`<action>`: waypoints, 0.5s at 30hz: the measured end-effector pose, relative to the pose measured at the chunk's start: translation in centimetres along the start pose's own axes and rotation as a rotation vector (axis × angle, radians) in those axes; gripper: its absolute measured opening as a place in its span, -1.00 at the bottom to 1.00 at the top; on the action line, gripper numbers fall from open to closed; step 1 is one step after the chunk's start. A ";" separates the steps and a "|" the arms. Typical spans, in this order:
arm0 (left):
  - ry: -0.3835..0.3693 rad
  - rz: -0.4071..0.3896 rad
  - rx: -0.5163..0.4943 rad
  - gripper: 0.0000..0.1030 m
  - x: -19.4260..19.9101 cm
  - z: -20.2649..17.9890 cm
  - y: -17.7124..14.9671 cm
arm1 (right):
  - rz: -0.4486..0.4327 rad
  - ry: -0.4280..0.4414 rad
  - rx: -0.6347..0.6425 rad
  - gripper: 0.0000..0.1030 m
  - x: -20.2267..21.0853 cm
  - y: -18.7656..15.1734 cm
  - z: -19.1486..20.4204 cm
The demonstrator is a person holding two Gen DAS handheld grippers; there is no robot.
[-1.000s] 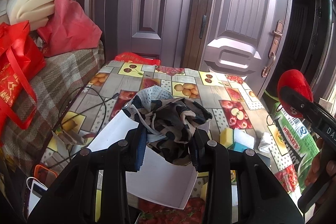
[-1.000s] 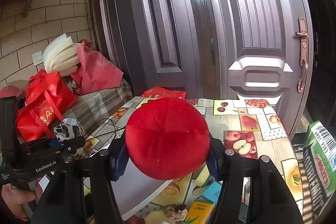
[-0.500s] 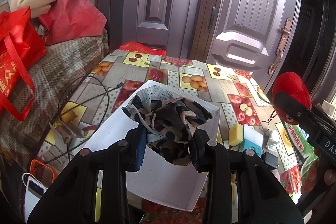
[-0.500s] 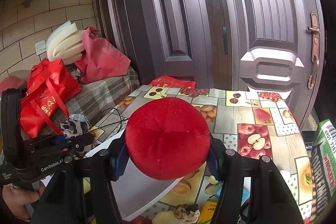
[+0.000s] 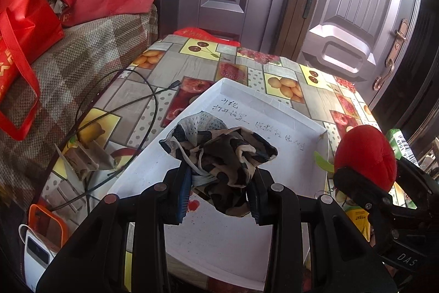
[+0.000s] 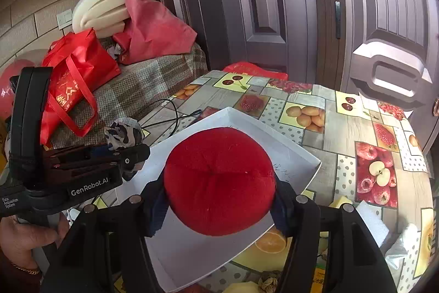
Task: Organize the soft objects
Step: 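Lower and open the right tool in the tray while the left tool releases the cloth there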
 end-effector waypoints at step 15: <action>0.044 0.058 0.090 1.00 -3.5 3.4 -2.0 | 0.099 0.026 0.022 0.72 -5.3 -3.1 0.6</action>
Point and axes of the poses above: each gripper's, at about its wrist camera, not at the fingertips, and x roughly against the way its jaws point, z to its left, y to its top, the point moved 10 cm from there along -x, roughly the way its jaws point, and after that the axes turned 1 degree about -x, right-handed, at the moved point
